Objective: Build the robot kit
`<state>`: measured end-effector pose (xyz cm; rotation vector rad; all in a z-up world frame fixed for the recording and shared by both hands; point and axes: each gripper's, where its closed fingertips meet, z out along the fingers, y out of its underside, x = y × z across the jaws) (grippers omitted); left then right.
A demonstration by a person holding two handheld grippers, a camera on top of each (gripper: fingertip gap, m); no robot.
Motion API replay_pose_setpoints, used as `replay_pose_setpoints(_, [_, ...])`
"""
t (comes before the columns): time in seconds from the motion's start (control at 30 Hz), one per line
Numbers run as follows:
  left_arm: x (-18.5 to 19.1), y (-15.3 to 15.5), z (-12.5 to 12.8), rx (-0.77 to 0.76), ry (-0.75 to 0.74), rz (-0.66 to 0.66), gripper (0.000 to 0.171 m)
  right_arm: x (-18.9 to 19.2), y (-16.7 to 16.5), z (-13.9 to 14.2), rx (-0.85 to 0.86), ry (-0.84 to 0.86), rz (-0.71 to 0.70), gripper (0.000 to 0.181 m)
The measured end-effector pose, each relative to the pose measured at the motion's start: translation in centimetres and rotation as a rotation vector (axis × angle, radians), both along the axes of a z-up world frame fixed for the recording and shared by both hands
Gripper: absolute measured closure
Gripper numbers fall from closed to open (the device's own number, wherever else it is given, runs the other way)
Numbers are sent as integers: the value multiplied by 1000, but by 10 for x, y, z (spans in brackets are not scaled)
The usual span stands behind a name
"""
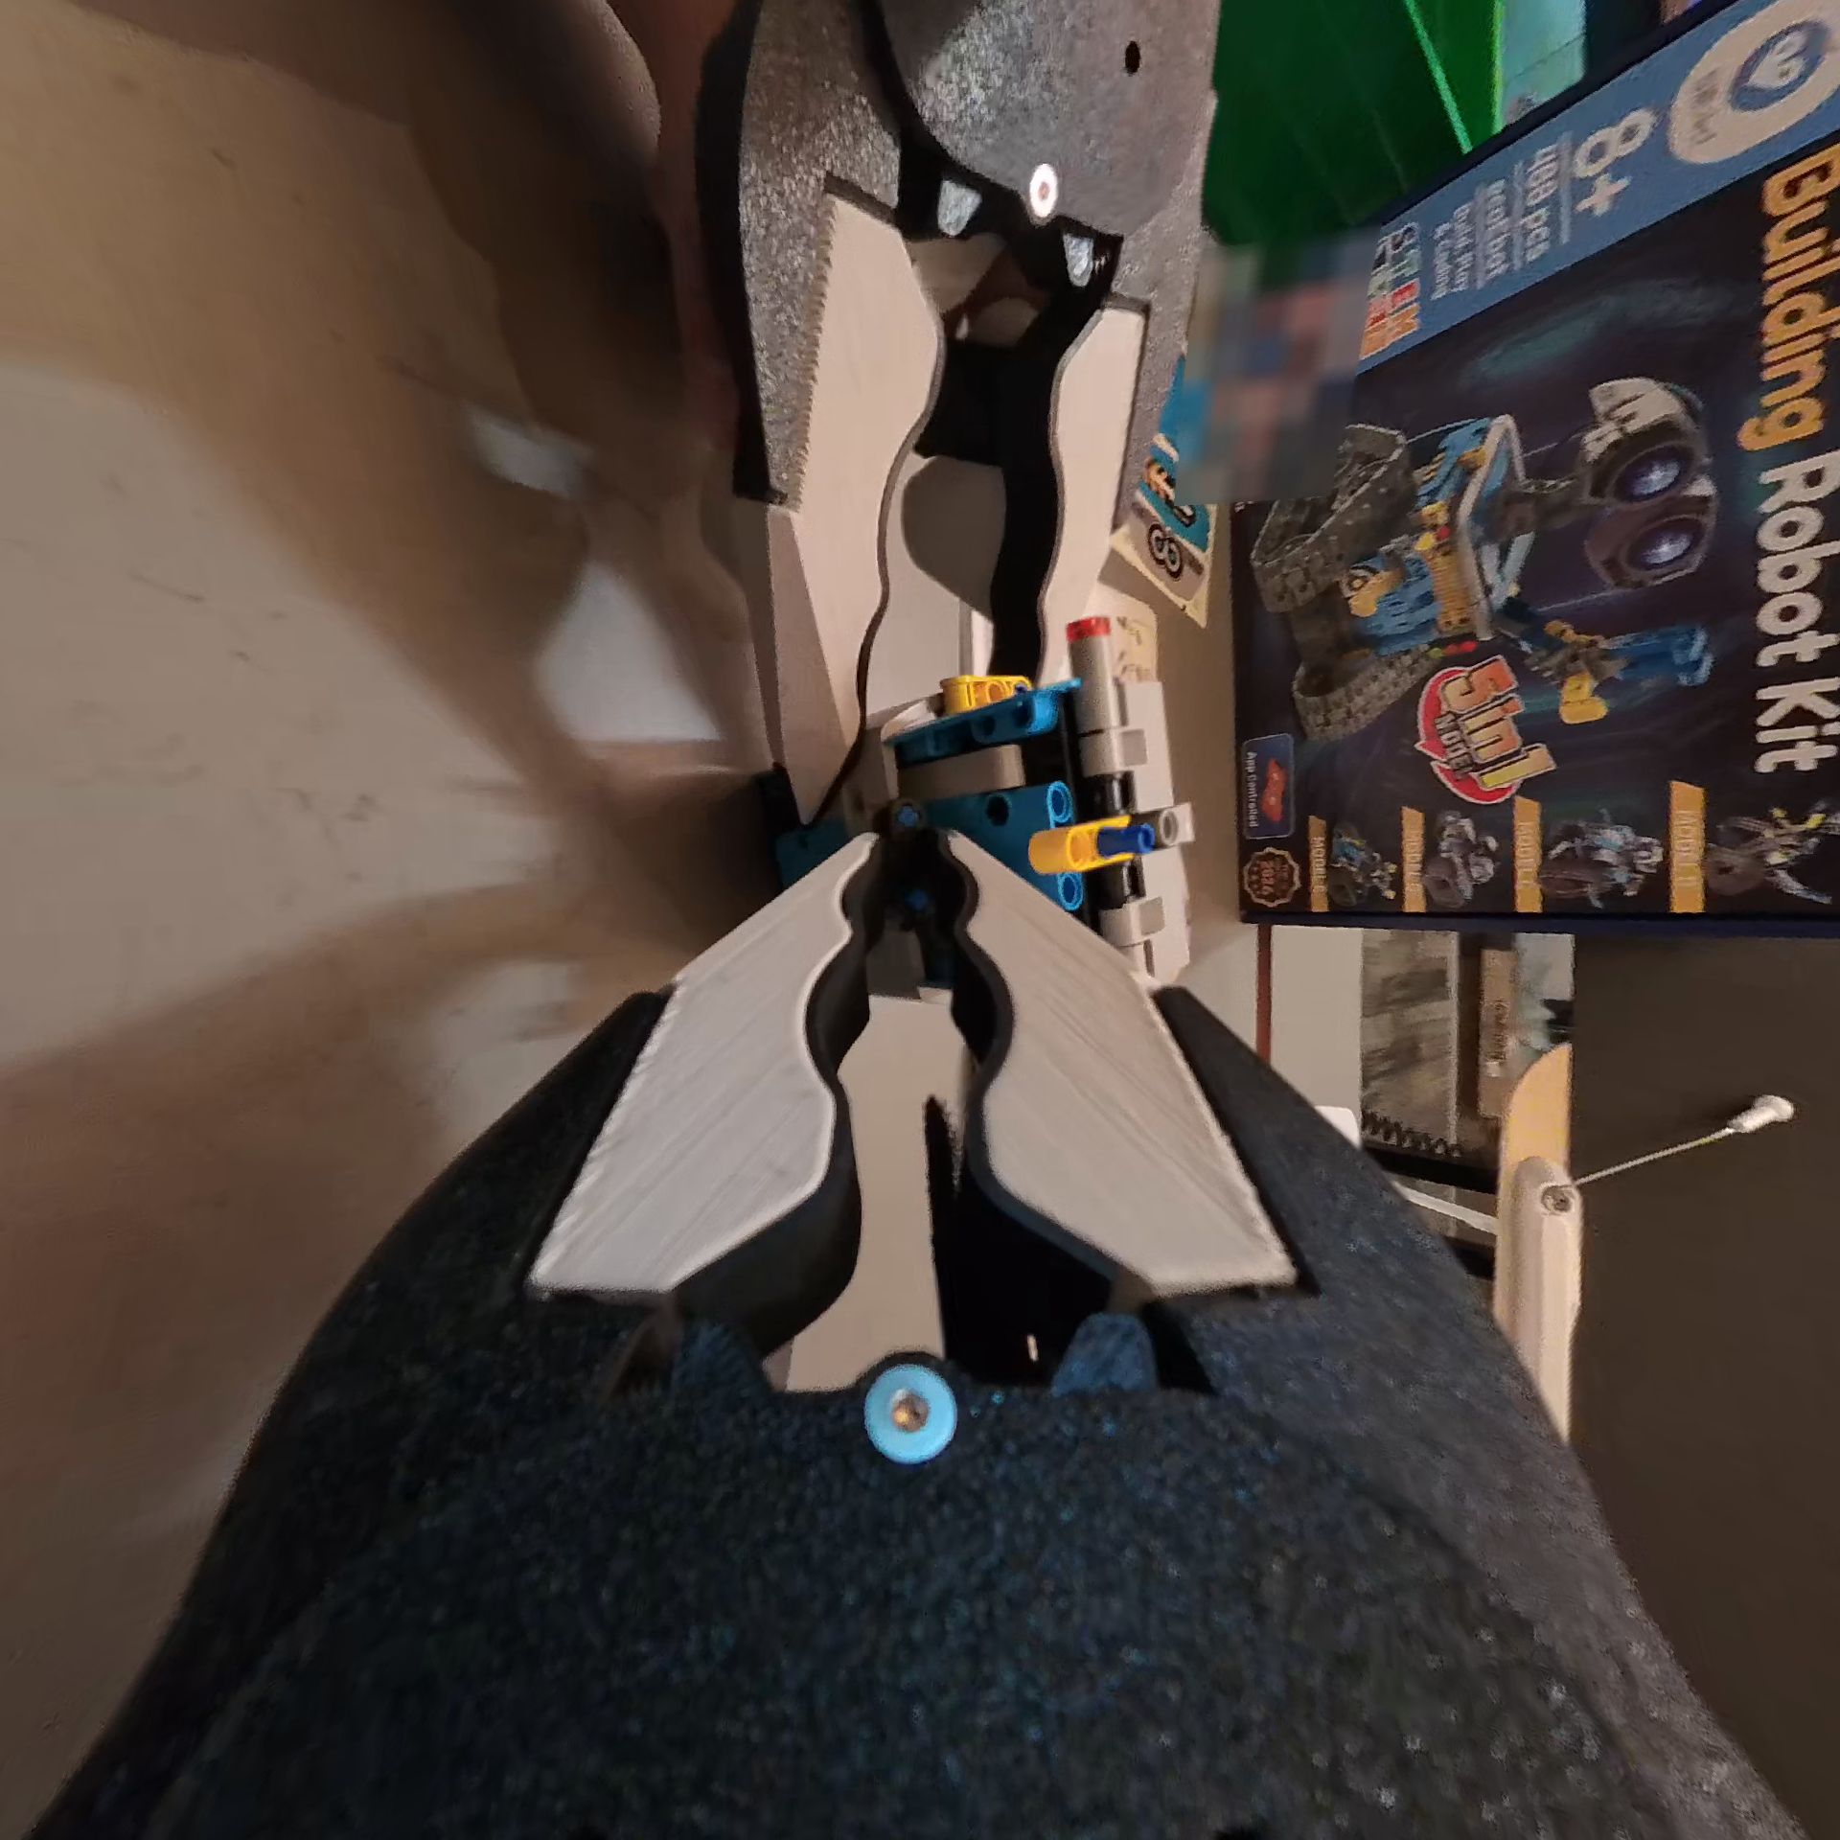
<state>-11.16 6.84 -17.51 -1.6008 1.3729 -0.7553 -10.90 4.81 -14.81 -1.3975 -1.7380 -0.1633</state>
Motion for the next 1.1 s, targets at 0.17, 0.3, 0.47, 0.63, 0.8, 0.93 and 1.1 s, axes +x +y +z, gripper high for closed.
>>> replay_pose_setpoints(0.17, [0, 0, 0, 3, 1, 1, 119, 1, 1, 1, 30, 8, 1, 172])
replay_pose_setpoints(0.3, [0, 0, 0, 2, 1, 2, 119, 0, 1, 1, 67, 5, 8, 172])
replay_pose_setpoints(0.47, [0, 0, 0, 3, 1, 4, 118, 0, 0, 0, 92, -2, 17, 169])
replay_pose_setpoints(0.63, [0, 0, 0, 3, 1, 5, 118, 0, 1, 1, 122, -3, 17, 171])
replay_pose_setpoints(0.8, [0, 0, 0, 3, 1, 5, 118, 0, 1, 1, 144, -8, 23, 170])
replay_pose_setpoints(0.93, [0, 0, 0, 2, 1, 5, 118, -1, 2, 6, 171, 6, 26, 171])
replay_pose_setpoints(1.1, [0, 0, 1, 3, 1, 5, 118, -1, 1, 6, 169, 10, 40, 180])
